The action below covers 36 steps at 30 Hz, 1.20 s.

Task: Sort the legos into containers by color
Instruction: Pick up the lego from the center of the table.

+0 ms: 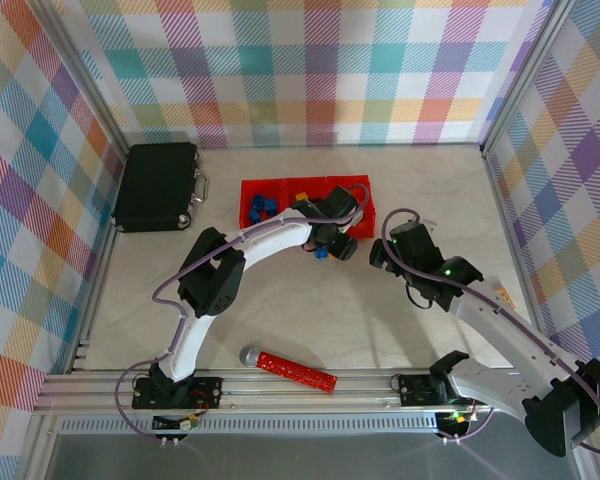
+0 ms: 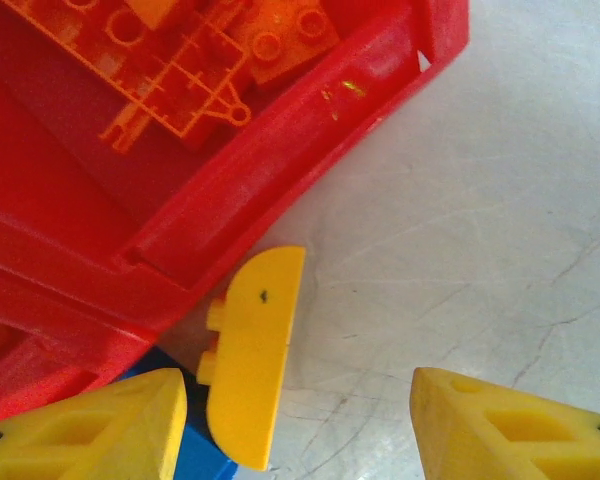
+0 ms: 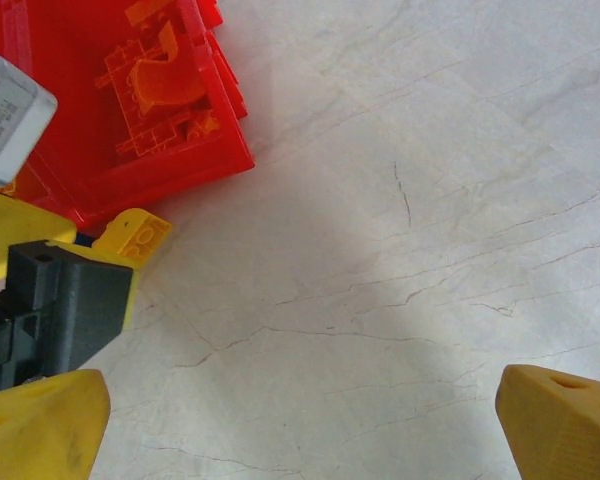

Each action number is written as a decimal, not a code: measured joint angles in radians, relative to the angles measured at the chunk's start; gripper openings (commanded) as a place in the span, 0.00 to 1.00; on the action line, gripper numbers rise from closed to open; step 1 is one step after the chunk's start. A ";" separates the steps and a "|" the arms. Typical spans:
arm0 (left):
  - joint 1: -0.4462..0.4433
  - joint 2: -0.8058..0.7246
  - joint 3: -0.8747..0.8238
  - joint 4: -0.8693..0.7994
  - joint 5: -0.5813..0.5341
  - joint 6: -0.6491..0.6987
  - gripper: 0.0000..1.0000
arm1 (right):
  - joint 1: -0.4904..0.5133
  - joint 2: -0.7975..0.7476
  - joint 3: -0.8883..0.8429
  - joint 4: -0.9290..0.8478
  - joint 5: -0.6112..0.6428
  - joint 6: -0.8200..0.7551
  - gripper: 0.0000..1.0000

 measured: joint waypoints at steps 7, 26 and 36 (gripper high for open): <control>0.000 0.062 0.084 -0.052 -0.036 0.011 0.54 | -0.003 0.015 0.000 0.001 -0.004 0.000 0.99; -0.001 0.116 0.144 -0.121 -0.051 0.025 0.57 | -0.004 0.006 0.000 0.001 -0.012 0.001 0.99; -0.004 0.164 0.216 -0.155 -0.090 0.026 0.57 | -0.004 0.003 -0.011 0.001 -0.031 0.012 0.99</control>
